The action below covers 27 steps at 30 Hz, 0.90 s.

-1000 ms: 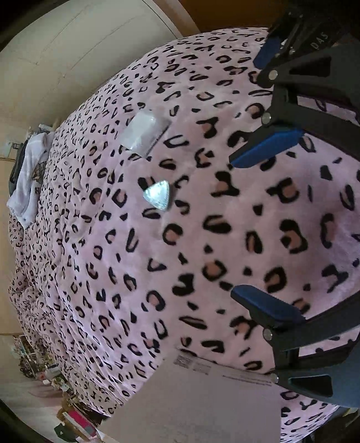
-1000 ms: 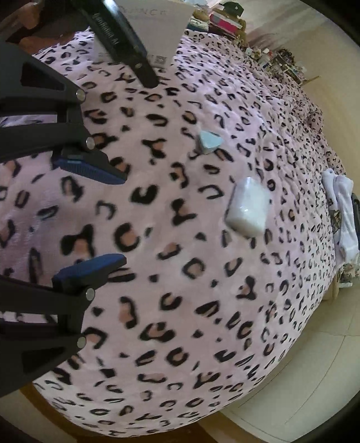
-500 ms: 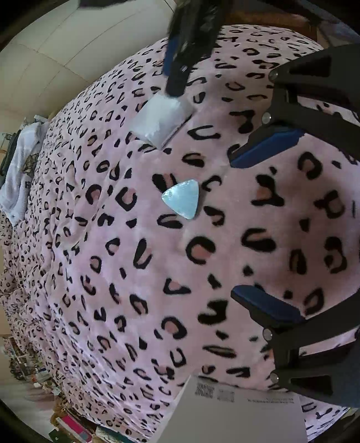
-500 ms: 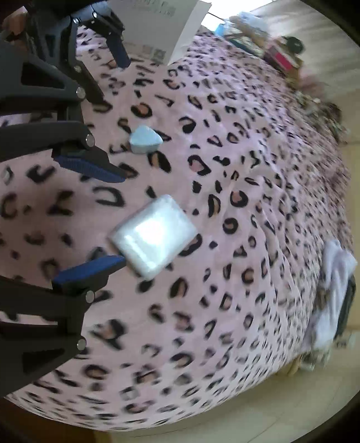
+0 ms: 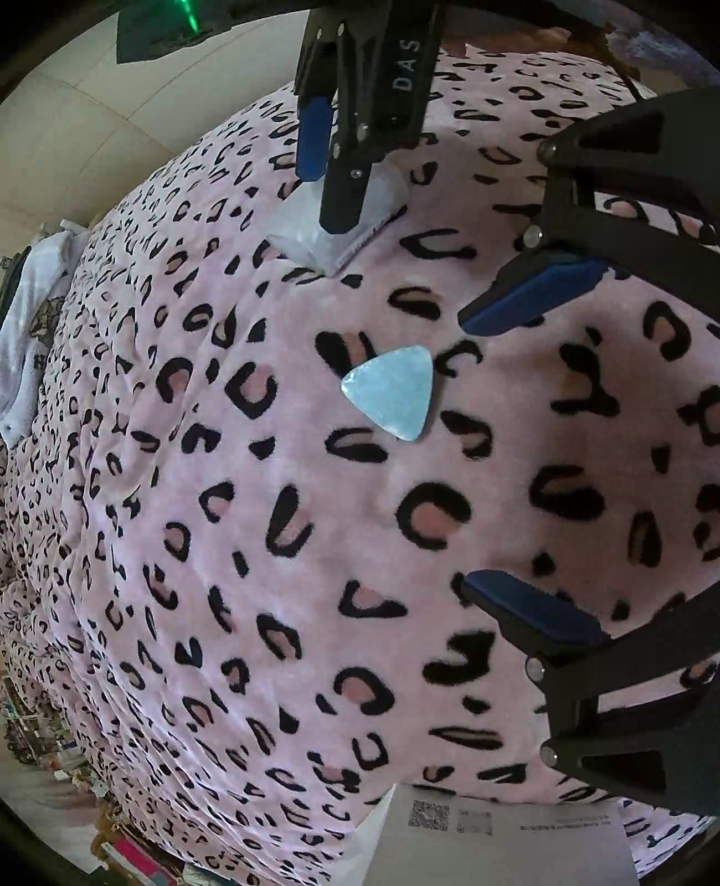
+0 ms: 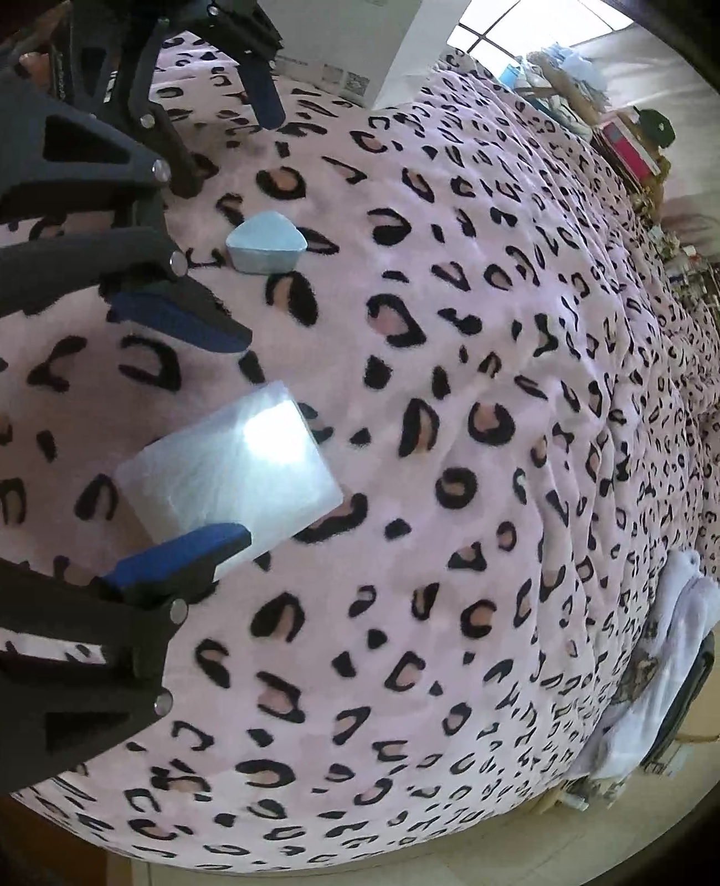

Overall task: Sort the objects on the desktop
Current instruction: 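Grasp the clear-wrapped white packet with right tool while left tool grasps the blue triangle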

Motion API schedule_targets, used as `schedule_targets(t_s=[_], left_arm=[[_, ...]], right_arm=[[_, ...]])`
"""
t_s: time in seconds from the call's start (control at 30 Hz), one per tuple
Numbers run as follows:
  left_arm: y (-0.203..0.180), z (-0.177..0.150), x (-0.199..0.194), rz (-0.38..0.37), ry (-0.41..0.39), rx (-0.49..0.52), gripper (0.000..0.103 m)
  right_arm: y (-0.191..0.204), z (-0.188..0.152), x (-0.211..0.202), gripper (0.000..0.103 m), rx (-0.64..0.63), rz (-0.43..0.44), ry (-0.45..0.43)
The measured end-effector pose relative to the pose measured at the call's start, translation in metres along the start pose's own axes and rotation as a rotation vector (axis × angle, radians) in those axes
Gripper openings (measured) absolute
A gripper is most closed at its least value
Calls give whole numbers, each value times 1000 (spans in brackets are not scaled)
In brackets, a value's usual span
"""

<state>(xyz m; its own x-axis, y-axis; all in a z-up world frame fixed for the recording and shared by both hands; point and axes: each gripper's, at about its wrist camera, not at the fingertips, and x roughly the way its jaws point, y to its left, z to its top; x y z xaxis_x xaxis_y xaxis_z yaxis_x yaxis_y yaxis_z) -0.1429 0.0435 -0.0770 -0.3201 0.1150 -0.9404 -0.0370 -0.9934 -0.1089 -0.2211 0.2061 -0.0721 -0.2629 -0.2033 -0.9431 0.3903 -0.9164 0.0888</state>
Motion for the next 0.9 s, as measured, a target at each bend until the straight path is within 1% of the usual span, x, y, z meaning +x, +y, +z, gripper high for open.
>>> schedule_targets(t_s=[0.1,0.2,0.27,0.33,0.47,0.57,0.63,0.77,0.9], left_arm=[[-3,2,3,1,4,7,88],[-4,3,6,3,9,10,88],[-5,3,9,3,15,9,88],[-5,3,10,3,16,7,88],[-4,3,14,6,22,9,88],[-4,4,16,10,22,10,88],[-3,5,18,9,21,9,88],[-6,10,23,10,11,20,88],[-14,19,37,4,17,46,88]], right_arm=[[1,2,5,80,-43,-12,9],[1,6,11,83,-86,-39,21],[-2,8,20,83,-102,-63,50],[-7,9,33,83,-94,-46,95],[-14,1,51,83,-59,-54,109],[-17,-8,44,81,-9,-44,49],[-20,-13,40,78,23,-38,11],[-22,-22,35,74,79,-50,-13],[-27,-30,31,72,130,-34,-20]])
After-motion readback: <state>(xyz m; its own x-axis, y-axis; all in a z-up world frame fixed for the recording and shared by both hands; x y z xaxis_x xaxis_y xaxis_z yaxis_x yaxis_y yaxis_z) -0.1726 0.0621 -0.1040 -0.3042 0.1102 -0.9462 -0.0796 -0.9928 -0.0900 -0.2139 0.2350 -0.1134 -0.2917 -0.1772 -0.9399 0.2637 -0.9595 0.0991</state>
